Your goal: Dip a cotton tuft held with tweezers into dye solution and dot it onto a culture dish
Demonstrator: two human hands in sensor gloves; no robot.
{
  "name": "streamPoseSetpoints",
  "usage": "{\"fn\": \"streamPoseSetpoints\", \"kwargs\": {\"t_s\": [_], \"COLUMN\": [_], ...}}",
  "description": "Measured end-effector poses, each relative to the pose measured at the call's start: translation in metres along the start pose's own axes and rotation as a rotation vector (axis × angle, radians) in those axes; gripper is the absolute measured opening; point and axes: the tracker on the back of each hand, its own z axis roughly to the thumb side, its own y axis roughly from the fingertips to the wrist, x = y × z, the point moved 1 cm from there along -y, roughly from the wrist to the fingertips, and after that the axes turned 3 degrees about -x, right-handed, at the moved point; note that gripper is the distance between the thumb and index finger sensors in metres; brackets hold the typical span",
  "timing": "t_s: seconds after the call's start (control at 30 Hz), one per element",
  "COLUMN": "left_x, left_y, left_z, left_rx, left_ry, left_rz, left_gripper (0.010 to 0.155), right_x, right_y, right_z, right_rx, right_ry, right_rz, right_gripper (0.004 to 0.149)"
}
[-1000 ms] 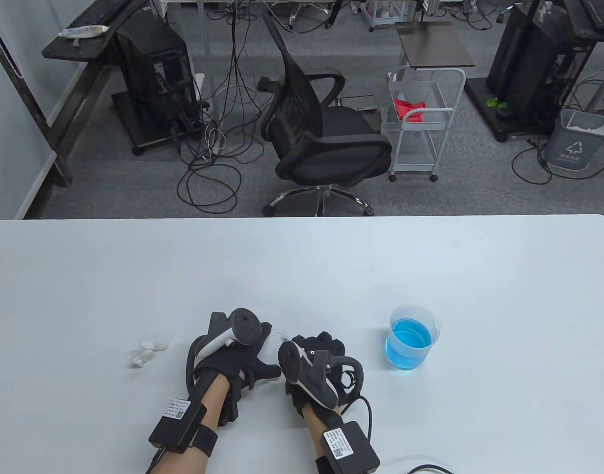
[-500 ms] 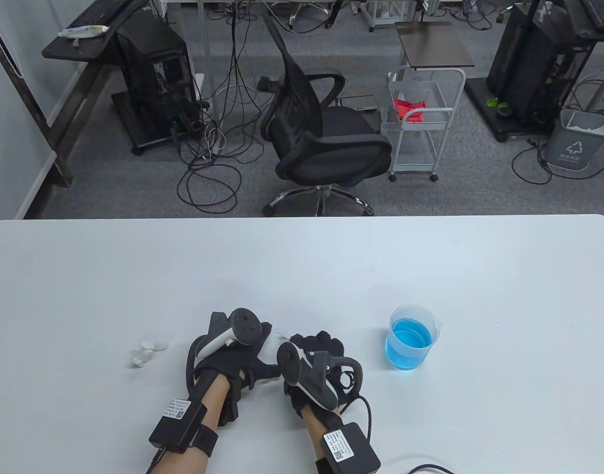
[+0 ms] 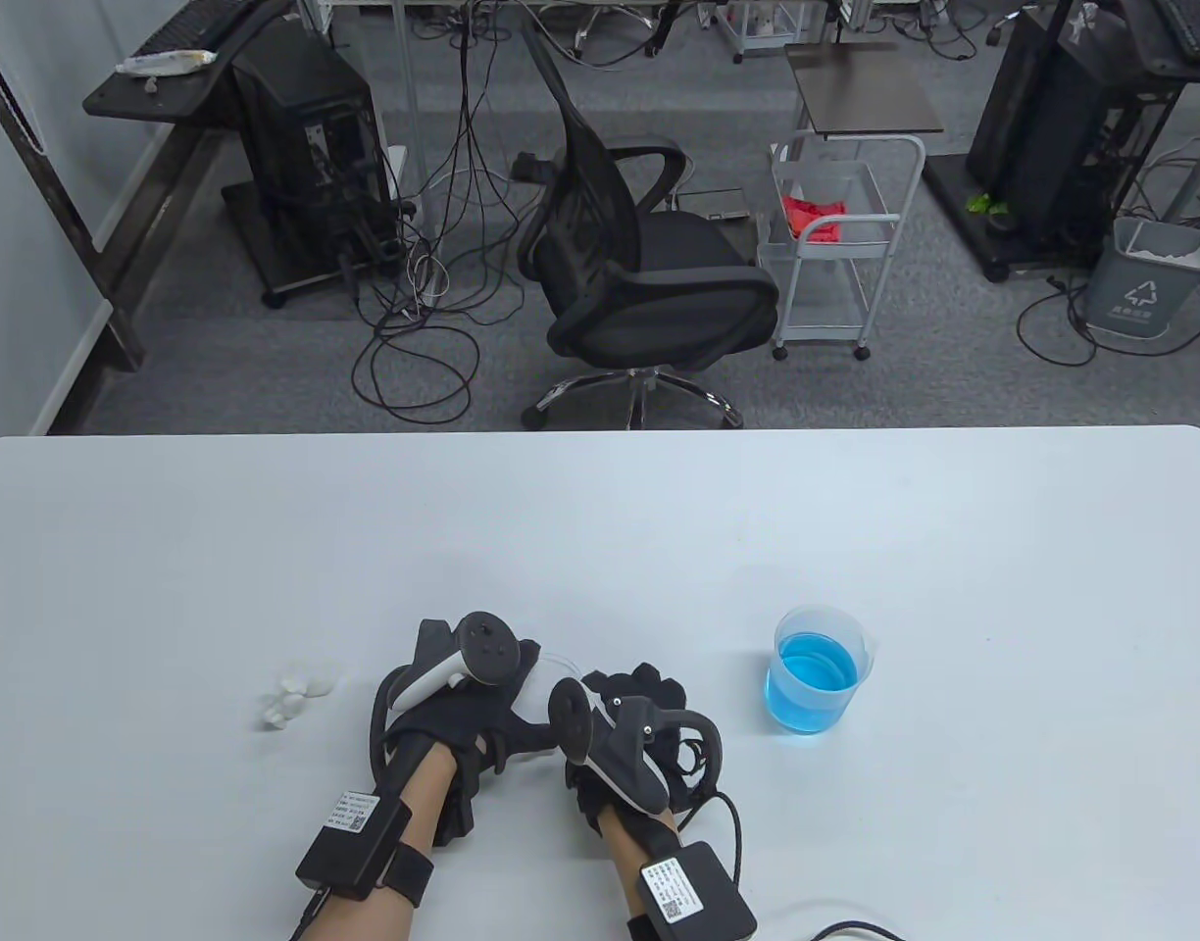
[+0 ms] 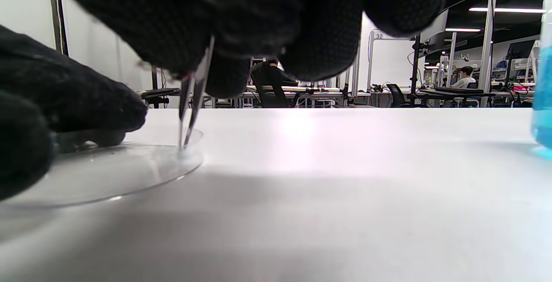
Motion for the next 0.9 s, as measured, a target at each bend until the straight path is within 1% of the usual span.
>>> {"fn": "streamPoseSetpoints", "kwargs": {"t_s": [0.23, 0.33, 0.37, 0.4, 0.57, 0.7, 0.77, 0.83, 0.9], "left_x": [0.0, 0.0, 0.0, 0.0, 0.0, 0.0, 0.0, 0.0, 0.0], "left_y": [0.0, 0.0, 0.0, 0.0, 0.0, 0.0, 0.0, 0.0, 0.0], "left_z": [0.0, 0.0, 0.0, 0.0, 0.0, 0.0, 0.0, 0.0, 0.0], "left_rx": [0.0, 0.0, 0.0, 0.001, 0.001, 0.001, 0.0, 0.001, 0.001], "left_ry": [0.0, 0.0, 0.0, -0.001, -0.001, -0.001, 0.0, -0.001, -0.001], "left_rz": [0.0, 0.0, 0.0, 0.001, 0.0, 0.0, 0.0, 0.0, 0.0], "left_gripper": [0.099, 0.099, 0.099, 0.099, 0.099, 0.099, 0.099, 0.099, 0.099], "right_x": [-0.007, -0.004, -0.005, -0.005, -0.01, -0.009, -0.009, -0.011, -0.011], "right_y": [0.002, 0.003, 0.003, 0.002, 0.003, 0.003, 0.003, 0.003, 0.003], "right_z": [-0.001, -0.001, 0.0, 0.0, 0.003, 0.005, 0.006, 0.005, 0.004], "right_rx": [-0.002, 0.005, -0.001, 0.001, -0.009, -0.006, -0.006, -0.004, 0.002], "right_ry": [-0.005, 0.015, 0.006, 0.007, 0.002, 0.032, 0.027, 0.023, 0.025], "right_rz": [-0.007, 0.051, 0.03, 0.042, 0.027, 0.058, 0.055, 0.023, 0.026], "right_gripper": [0.031, 0.031, 0.031, 0.031, 0.031, 0.031, 0.031, 0.031, 0.031]}}
